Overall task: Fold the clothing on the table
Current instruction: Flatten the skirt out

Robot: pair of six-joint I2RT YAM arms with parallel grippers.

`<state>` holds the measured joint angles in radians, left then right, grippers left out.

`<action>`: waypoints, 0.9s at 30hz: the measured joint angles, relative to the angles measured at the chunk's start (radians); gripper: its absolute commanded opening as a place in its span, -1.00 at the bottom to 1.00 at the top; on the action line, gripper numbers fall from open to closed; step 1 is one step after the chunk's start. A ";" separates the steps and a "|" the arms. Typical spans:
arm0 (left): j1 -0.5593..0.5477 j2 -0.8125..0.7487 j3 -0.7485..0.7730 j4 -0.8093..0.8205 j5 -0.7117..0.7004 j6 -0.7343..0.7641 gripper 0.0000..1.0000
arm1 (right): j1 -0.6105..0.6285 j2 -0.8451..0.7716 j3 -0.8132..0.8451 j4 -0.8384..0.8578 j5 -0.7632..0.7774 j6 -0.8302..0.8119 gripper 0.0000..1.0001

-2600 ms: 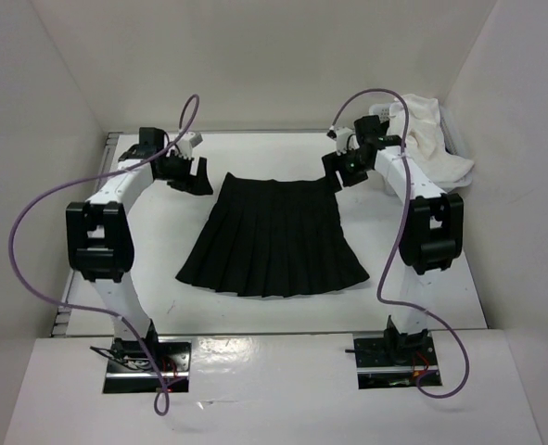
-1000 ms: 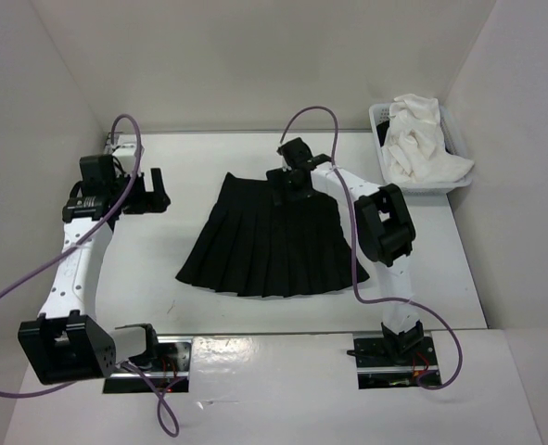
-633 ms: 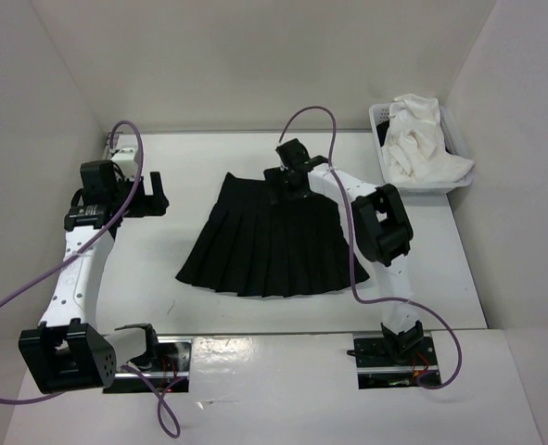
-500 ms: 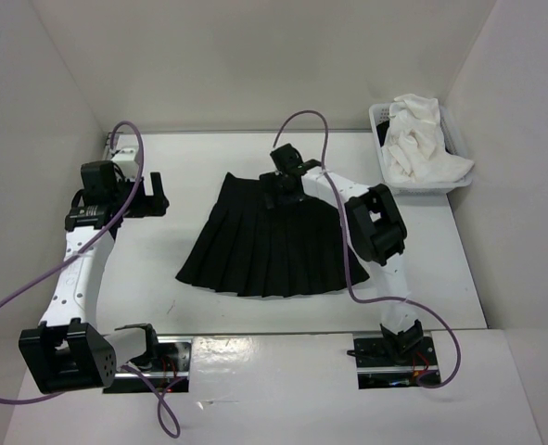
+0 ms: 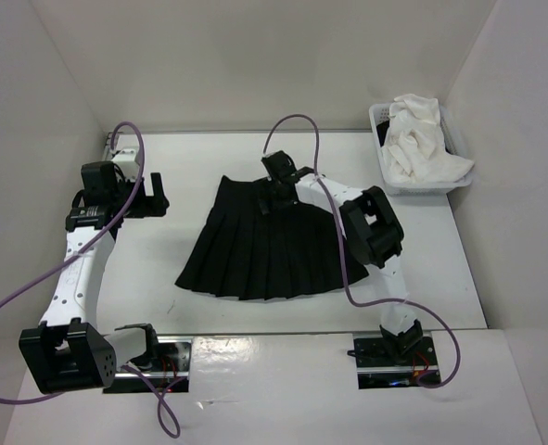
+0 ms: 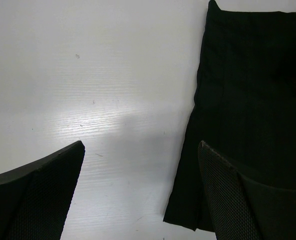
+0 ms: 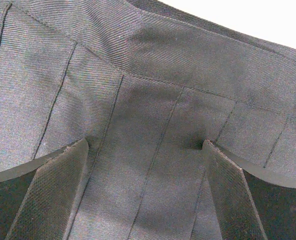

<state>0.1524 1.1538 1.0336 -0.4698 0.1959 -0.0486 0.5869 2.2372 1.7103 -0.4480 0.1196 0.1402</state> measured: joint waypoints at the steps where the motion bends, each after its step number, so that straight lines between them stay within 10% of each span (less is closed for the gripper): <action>1: 0.000 0.000 0.000 0.000 0.000 0.000 1.00 | 0.003 -0.016 -0.030 0.013 -0.002 -0.004 0.97; 20: 0.000 0.014 0.000 0.000 0.054 0.023 1.00 | 0.114 -0.246 -0.313 -0.023 -0.028 -0.079 0.97; 27: -0.040 0.246 0.061 -0.011 0.223 0.073 1.00 | 0.103 -0.495 -0.313 -0.073 -0.034 -0.123 0.97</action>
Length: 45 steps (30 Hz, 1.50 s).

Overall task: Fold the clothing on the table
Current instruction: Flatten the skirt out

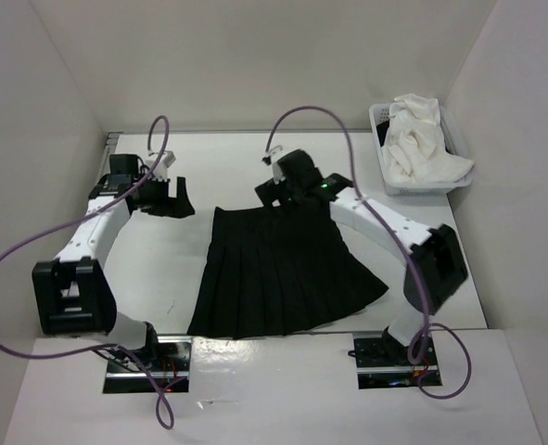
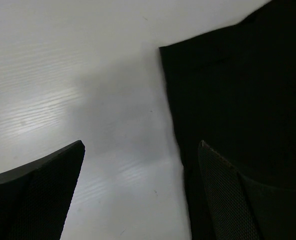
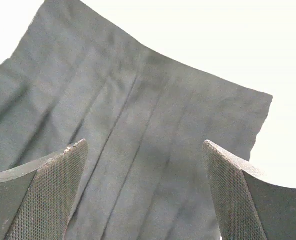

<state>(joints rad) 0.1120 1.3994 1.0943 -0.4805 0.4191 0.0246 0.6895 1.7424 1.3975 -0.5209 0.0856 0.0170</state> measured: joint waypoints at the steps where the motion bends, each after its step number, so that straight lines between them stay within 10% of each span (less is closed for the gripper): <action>1: -0.012 0.043 0.010 -0.001 0.029 0.012 1.00 | -0.008 -0.049 0.000 0.003 -0.008 -0.011 0.97; 12: -0.129 0.380 0.172 0.051 0.192 0.108 0.43 | -0.487 -0.209 -0.070 0.106 -0.196 -0.069 0.89; 45: -0.171 0.675 0.342 0.030 0.248 0.184 -0.55 | -0.559 0.138 0.073 0.058 -0.341 -0.168 0.84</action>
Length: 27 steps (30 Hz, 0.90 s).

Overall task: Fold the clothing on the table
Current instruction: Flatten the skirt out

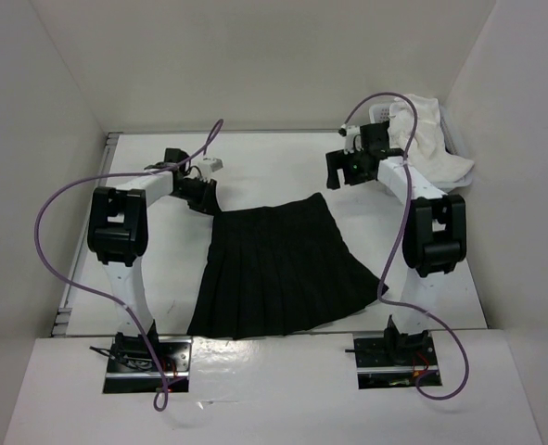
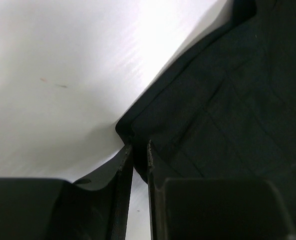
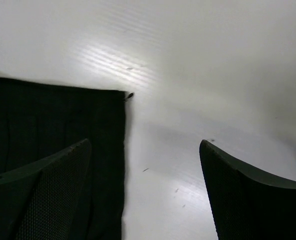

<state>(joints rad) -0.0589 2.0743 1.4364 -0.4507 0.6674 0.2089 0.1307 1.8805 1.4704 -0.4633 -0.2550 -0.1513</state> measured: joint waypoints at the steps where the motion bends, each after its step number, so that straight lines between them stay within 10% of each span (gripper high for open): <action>1: -0.001 0.003 0.000 -0.010 0.004 0.003 -0.55 | -0.019 0.025 0.020 -0.001 -0.013 -0.001 0.84; 8: -0.005 0.004 0.004 -0.057 0.011 0.026 -1.00 | -0.082 0.098 0.069 -0.002 -0.072 -0.019 0.75; 18: -0.035 0.004 0.004 -0.074 0.004 0.028 -1.00 | -0.097 0.264 0.169 -0.014 -0.264 -0.059 0.28; 27: -0.050 0.004 0.008 -0.077 -0.015 0.028 -1.00 | -0.103 0.333 0.185 -0.050 -0.353 -0.076 0.23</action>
<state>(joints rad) -0.1085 2.0781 1.4445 -0.5282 0.6521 0.2367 0.0280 2.2131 1.6550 -0.5137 -0.6079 -0.2276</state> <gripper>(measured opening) 0.010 0.616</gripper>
